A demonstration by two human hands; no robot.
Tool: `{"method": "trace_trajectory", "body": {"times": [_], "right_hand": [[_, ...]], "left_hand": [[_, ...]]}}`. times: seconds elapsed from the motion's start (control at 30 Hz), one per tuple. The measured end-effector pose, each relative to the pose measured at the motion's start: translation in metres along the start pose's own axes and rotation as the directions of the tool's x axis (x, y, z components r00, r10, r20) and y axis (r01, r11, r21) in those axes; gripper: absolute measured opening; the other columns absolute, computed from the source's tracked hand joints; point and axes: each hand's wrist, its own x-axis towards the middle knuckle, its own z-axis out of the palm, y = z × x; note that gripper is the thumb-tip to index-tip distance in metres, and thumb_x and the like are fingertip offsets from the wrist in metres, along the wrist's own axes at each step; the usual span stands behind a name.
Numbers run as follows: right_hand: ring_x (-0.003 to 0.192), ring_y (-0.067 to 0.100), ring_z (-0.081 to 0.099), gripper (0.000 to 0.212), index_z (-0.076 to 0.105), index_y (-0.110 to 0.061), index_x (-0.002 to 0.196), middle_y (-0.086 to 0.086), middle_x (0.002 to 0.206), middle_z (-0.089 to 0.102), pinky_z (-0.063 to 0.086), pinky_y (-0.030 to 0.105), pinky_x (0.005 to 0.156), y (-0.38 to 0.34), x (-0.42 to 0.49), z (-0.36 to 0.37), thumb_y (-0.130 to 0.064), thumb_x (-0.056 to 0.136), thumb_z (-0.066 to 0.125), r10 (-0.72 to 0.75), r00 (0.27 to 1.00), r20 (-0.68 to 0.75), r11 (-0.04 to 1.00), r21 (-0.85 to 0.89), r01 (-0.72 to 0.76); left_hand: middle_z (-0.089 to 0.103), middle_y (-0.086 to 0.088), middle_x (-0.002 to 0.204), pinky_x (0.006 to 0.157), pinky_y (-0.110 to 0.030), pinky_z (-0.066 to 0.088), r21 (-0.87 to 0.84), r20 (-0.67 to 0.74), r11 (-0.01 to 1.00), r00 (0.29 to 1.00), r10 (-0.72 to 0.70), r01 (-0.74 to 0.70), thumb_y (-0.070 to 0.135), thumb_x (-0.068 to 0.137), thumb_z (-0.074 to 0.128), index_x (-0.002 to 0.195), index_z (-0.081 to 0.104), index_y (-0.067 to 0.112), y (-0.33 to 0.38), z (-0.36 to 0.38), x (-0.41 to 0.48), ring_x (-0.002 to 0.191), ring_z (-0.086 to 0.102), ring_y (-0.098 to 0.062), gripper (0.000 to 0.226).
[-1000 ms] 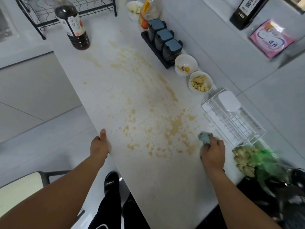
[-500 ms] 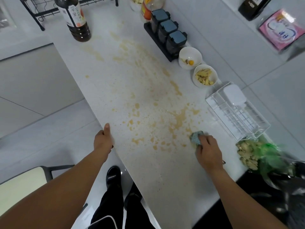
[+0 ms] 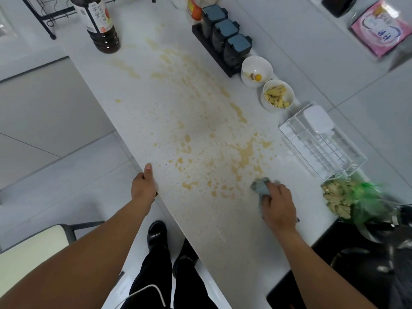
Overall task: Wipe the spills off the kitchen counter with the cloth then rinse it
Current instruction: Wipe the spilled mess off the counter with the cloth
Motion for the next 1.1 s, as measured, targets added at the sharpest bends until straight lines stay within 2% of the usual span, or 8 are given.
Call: {"method": "trace_trajectory", "body": {"times": [0.27,0.37,0.5,0.63,0.73,0.87,1.0,1.1], "right_hand": [[0.094,0.039,0.056,0.035,0.061,0.000,0.121,0.021,0.107,0.061,0.053,0.043,0.067,-0.019,-0.016,0.002,-0.008,0.087,0.061,0.100,0.995,-0.011,0.995,0.028,-0.099],[0.093,0.038,0.059,0.037,0.064,0.002,0.121,0.021,0.108,0.063,0.056,0.043,0.070,-0.022,-0.023,0.005,-0.006,0.085,0.061,-0.153,0.987,0.040,0.988,-0.032,0.154],[0.094,0.040,0.057,0.038,0.062,0.002,0.122,0.023,0.109,0.061,0.056,0.045,0.066,-0.032,-0.028,0.007,-0.006,0.086,0.063,0.090,0.996,0.019,0.996,-0.010,-0.090],[0.096,0.040,0.060,0.038,0.063,0.001,0.121,0.022,0.111,0.062,0.059,0.048,0.070,-0.043,-0.038,0.010,-0.004,0.083,0.066,-0.173,0.981,0.092,0.984,-0.029,0.177],[0.093,0.039,0.057,0.035,0.061,0.000,0.122,0.021,0.107,0.060,0.056,0.044,0.065,-0.051,-0.039,0.011,-0.007,0.087,0.059,0.173,0.985,-0.001,0.985,0.022,-0.172],[0.098,0.038,0.057,0.035,0.062,-0.002,0.122,0.019,0.111,0.061,0.057,0.047,0.077,-0.070,-0.055,0.018,-0.015,0.090,0.054,-0.251,0.962,0.106,0.966,-0.034,0.255],[0.094,0.038,0.058,0.034,0.062,-0.001,0.118,0.020,0.107,0.061,0.055,0.043,0.070,-0.077,-0.057,0.019,-0.017,0.089,0.051,0.156,0.988,-0.003,0.988,0.026,-0.155],[0.096,0.036,0.057,0.036,0.062,-0.004,0.122,0.018,0.110,0.061,0.055,0.044,0.079,-0.088,-0.069,0.022,-0.017,0.090,0.051,-0.240,0.963,0.121,0.970,-0.022,0.244]], "left_hand": [[0.055,-0.013,0.083,0.056,-0.032,0.040,-0.001,0.020,1.000,1.000,-0.001,0.001,0.070,0.098,0.030,0.093,0.051,0.007,-0.001,-0.002,0.001,0.071,0.055,-0.026,0.068],[0.054,-0.013,0.083,0.054,-0.031,0.039,-0.009,0.037,1.000,0.999,0.004,-0.004,0.071,0.097,0.030,0.093,0.051,0.007,0.000,-0.003,0.001,0.071,0.055,-0.026,0.067],[0.054,-0.012,0.079,0.054,-0.031,0.041,0.001,0.044,1.000,0.999,0.000,0.000,0.072,0.097,0.030,0.092,0.050,0.009,-0.001,-0.004,0.003,0.067,0.055,-0.024,0.066],[0.052,-0.010,0.077,0.054,-0.031,0.041,0.002,0.047,1.000,0.999,-0.002,0.002,0.072,0.097,0.031,0.089,0.048,0.010,-0.001,-0.005,0.003,0.066,0.055,-0.024,0.065],[0.053,-0.010,0.076,0.052,-0.031,0.040,0.005,0.050,1.000,0.999,0.007,-0.007,0.073,0.096,0.030,0.087,0.047,0.010,-0.001,-0.005,0.002,0.065,0.055,-0.023,0.066],[0.055,-0.010,0.077,0.053,-0.031,0.041,0.007,0.059,1.000,0.998,0.001,-0.001,0.073,0.096,0.031,0.090,0.050,0.009,-0.001,-0.006,0.003,0.066,0.057,-0.024,0.067],[0.057,-0.010,0.077,0.052,-0.030,0.042,0.012,0.074,1.000,0.997,0.002,-0.003,0.073,0.096,0.031,0.097,0.055,0.007,-0.001,-0.007,0.005,0.064,0.058,-0.022,0.070],[0.057,-0.011,0.077,0.053,-0.030,0.042,0.010,0.084,1.000,0.996,0.002,-0.003,0.073,0.096,0.031,0.101,0.056,0.006,-0.003,-0.008,0.005,0.063,0.058,-0.021,0.072]]}}
